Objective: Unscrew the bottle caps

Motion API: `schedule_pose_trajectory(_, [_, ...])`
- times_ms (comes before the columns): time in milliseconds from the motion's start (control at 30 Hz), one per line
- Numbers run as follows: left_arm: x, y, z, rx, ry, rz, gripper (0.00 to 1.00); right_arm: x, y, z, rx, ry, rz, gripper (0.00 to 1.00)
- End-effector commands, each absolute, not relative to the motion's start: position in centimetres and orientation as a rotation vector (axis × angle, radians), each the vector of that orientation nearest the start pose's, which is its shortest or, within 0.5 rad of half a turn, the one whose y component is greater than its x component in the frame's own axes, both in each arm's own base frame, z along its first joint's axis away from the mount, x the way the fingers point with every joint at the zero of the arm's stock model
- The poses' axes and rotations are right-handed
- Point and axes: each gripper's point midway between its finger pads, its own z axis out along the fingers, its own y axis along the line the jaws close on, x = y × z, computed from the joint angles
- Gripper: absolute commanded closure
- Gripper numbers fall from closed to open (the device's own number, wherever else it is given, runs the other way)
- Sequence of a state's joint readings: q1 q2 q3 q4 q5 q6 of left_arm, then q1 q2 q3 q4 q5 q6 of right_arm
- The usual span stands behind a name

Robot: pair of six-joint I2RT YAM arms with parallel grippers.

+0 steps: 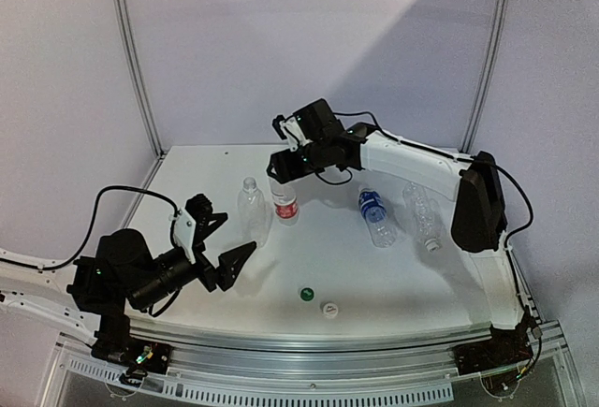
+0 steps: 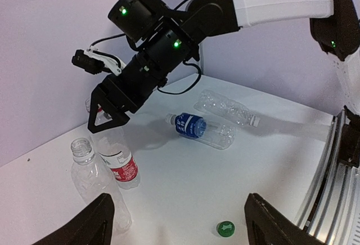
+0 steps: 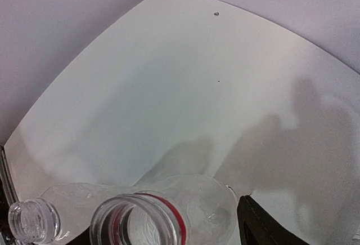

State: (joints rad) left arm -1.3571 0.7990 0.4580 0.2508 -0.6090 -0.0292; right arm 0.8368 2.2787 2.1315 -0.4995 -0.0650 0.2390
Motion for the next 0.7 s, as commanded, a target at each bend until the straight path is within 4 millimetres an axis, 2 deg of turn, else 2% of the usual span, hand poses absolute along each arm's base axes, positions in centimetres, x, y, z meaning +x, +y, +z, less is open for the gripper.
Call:
schedule_pose_trajectory(0, [16.1,-27.5,25.6,0.63,1.549,-0.552,0.18,41.4,47.5,23.0,-0.688,2.122,0.688,0.33])
schedule_pose_trajectory(667, [16.0,-27.7,25.4,0.637,1.551,-0.554,0.18,40.4,47.2,24.1,-0.715,2.112,0.711,0.3])
